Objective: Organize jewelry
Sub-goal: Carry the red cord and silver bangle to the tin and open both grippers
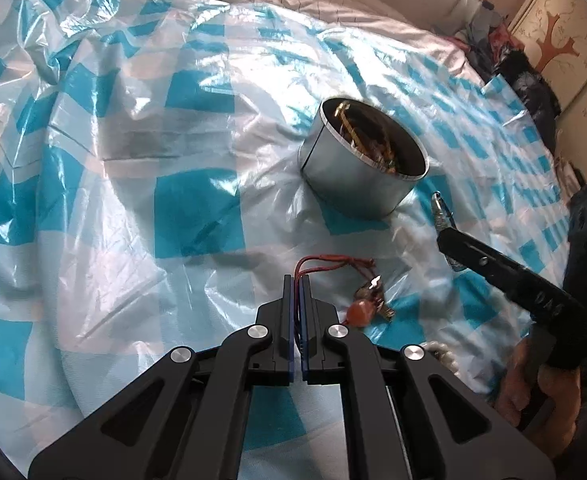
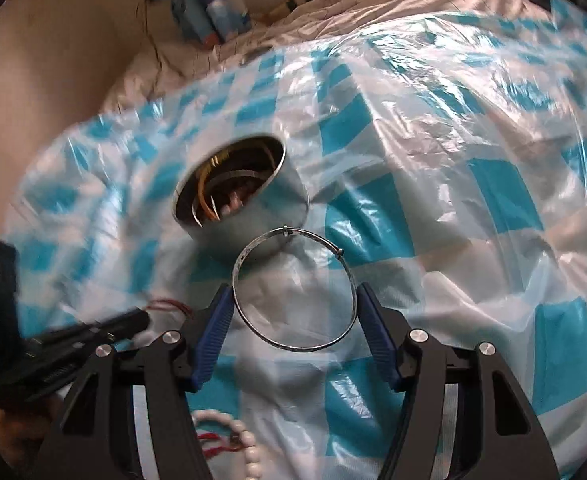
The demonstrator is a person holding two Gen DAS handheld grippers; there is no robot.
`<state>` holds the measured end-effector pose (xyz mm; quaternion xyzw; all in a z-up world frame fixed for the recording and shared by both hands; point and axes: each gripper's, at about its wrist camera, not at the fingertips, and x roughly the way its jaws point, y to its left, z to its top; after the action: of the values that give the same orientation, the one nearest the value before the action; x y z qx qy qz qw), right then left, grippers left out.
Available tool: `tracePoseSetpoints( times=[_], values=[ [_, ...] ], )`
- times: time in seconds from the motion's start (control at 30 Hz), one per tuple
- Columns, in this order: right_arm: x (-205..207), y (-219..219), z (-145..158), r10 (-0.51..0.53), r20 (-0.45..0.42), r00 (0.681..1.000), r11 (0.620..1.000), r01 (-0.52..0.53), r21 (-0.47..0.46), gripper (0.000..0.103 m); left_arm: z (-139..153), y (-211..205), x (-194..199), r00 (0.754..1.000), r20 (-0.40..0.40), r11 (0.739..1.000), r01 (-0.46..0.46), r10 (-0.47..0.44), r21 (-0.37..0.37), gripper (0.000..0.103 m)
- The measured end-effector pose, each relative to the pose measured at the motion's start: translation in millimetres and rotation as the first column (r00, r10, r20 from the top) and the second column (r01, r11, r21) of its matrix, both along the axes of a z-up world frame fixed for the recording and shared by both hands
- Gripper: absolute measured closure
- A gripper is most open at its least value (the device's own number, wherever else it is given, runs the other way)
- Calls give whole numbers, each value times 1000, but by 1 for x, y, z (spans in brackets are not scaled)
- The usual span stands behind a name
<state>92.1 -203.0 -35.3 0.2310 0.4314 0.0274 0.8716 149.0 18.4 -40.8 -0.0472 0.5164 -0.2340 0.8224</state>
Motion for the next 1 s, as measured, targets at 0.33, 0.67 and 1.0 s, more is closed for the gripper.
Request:
tracePoseSetpoints(
  times=[0.33,0.67,1.0],
  values=[
    [-4,-12,7,-12,39,999,989,6,151,42,31,-2,-5,998,50,994,36,-31,-103,101],
    [-9,-16,19,-20,85,996,982,4,187,42,66,-4,0,993,112,983,58,-39,-172,101],
    [-13,-26,23,-38,104,994,973,13,231,42,89,-24,12,986,160,976,70,-37,-205,101]
  ],
)
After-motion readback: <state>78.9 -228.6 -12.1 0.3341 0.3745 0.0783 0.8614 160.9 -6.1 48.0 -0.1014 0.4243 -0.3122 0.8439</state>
